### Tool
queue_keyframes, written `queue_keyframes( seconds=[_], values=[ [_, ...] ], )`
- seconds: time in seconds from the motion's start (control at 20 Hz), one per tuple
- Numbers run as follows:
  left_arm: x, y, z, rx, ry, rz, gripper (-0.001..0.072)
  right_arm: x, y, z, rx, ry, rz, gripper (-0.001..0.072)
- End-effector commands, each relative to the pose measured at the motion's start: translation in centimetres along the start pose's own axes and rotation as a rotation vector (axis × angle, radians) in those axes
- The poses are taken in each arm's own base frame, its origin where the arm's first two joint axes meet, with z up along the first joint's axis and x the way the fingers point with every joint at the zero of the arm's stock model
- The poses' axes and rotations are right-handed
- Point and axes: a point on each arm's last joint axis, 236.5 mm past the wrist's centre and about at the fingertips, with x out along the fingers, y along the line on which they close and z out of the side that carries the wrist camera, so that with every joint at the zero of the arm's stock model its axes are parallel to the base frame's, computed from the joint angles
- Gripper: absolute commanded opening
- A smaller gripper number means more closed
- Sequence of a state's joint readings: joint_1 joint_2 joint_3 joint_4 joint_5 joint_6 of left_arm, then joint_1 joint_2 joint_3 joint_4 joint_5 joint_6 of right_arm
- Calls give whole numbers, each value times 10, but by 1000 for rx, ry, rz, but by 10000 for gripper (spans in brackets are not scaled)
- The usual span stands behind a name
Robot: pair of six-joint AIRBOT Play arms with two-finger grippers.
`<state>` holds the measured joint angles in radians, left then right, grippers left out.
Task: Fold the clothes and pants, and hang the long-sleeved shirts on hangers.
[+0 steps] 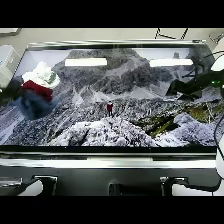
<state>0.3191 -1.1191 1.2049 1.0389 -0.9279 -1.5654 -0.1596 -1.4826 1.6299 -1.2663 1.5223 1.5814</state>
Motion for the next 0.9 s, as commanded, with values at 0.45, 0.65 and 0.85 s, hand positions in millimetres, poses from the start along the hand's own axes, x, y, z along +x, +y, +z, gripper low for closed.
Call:
queue_keyframes(
  seconds=[0.45, 0.65, 0.85],
  values=[
    [-41, -271, -298, 211, 288, -612, 17, -97, 24, -18, -56, -216, -21, 668],
    [22, -244, -419, 168, 611, -413, 703, -97, 24, -14, -46, -229, -19, 668],
    [26, -185, -337, 450, 697, -284, 720, -66, 29, -26, -27, -98, 39, 679]
  ],
)
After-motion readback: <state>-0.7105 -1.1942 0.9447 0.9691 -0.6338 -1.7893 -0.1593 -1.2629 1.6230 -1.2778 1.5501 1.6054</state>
